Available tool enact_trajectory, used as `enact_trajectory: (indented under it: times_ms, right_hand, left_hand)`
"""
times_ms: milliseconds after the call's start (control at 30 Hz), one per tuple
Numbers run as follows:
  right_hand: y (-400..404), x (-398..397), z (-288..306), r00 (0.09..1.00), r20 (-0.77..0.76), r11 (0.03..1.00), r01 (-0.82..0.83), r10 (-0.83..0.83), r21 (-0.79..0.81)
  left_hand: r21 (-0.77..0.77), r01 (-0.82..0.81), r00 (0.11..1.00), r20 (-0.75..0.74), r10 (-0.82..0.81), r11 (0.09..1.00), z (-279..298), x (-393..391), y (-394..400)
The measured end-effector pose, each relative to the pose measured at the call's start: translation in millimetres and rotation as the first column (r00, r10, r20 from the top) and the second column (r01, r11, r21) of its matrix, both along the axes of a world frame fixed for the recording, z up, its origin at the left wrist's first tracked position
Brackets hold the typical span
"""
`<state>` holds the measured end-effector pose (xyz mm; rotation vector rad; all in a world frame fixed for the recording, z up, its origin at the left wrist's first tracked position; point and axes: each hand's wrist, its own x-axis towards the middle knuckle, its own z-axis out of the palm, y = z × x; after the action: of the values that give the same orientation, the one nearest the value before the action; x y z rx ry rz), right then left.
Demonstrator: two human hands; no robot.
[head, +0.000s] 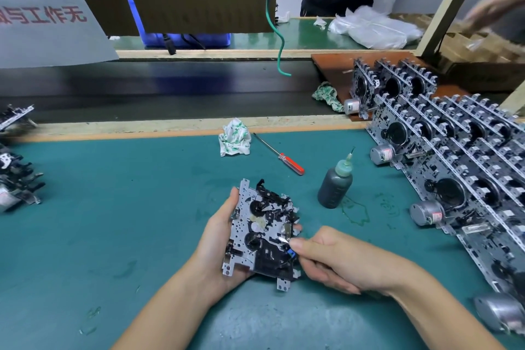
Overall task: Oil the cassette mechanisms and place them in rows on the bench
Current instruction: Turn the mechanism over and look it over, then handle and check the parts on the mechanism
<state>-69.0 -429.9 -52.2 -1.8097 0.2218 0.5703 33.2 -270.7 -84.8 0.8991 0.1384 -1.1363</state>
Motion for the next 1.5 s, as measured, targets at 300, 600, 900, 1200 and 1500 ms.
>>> enact_trajectory:
  times_ms: [300,600,900,1200,1500]
  right_hand:
    - [-6.5,-4.7,-2.8,0.998,0.062,0.995,-0.023,0.017,0.095]
    - [-22.1,-4.6,3.6,0.927,0.041,0.867,0.332,-0.372,0.372]
    - [-21.8,-1.7,-5.0,0.913,0.090,0.904,0.373,-0.397,0.209]
    - [-15.4,-12.5,-6.6,0.772,0.536,0.445,0.369,0.342,-0.816]
    - [-14.2,-48.9,-15.2,0.674,0.505,0.403,0.319,0.539,-0.857]
  left_hand:
    - [-0.033,0.020,0.997,-0.069,-0.022,0.999,9.1,-4.9,6.3]
    - [-0.216,-0.203,0.960,-0.235,0.151,0.955,18.4,-6.1,10.5]
    - [-0.307,-0.183,0.955,-0.280,0.095,0.934,19.7,-4.8,11.1]
    - [-0.076,0.381,0.920,0.134,-0.369,0.922,14.9,1.2,22.9]
    - [0.348,0.410,0.756,0.387,-0.528,0.843,25.9,2.6,34.4]
